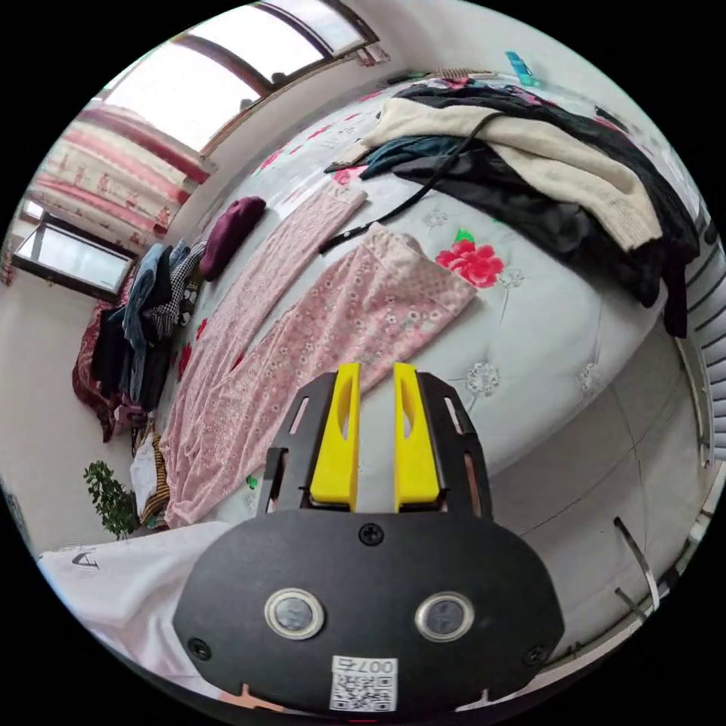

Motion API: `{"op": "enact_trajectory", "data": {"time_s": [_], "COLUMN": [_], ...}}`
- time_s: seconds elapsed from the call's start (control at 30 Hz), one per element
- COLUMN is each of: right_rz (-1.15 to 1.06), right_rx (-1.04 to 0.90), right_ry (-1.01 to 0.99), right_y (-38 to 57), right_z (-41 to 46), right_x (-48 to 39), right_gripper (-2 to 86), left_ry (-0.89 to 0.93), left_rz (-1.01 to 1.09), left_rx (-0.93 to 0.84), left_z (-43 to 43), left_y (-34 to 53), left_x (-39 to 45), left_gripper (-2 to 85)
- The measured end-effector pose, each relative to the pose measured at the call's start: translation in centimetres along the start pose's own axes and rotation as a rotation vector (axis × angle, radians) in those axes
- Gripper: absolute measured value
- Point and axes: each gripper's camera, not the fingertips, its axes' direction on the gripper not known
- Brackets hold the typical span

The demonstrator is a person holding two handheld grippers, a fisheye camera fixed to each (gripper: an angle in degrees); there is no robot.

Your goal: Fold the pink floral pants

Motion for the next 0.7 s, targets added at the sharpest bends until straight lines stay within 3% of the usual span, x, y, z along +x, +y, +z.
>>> {"op": "enact_trajectory", "data": {"time_s": [0.1,0.27,0.43,0.57,0.7], "right_rz": [0.127,0.287,0.242,0.138,0.010], "right_rx": [0.029,0.151,0.093,0.264,0.288], "right_ry": [-0.052,-0.341,-0.327,-0.385,-0.278], "right_y": [-0.7,-1.4,-2.7,-1.0,-1.6], "right_z": [-0.3,1.2,0.4,-9.2,-16.3], "right_x": [6.2,12.2,12.0,10.9,8.9], "right_gripper": [2.8,1.6,0.2,0.0,0.4], "left_ry": [0.049,0.070,0.162,0.315,0.282], "left_rz": [-0.052,-0.153,-0.152,-0.054,0.076], "left_rx": [-0.037,0.003,0.068,0.171,0.132], "left_z": [1.5,2.9,2.7,-1.3,-4.1], "left_y": [-0.3,-1.9,-2.8,-2.2,-1.9], "left_x": [-1.2,-1.7,0.0,2.8,5.7], "left_gripper": [9.9,7.3,-0.2,-0.9,-1.0]}}
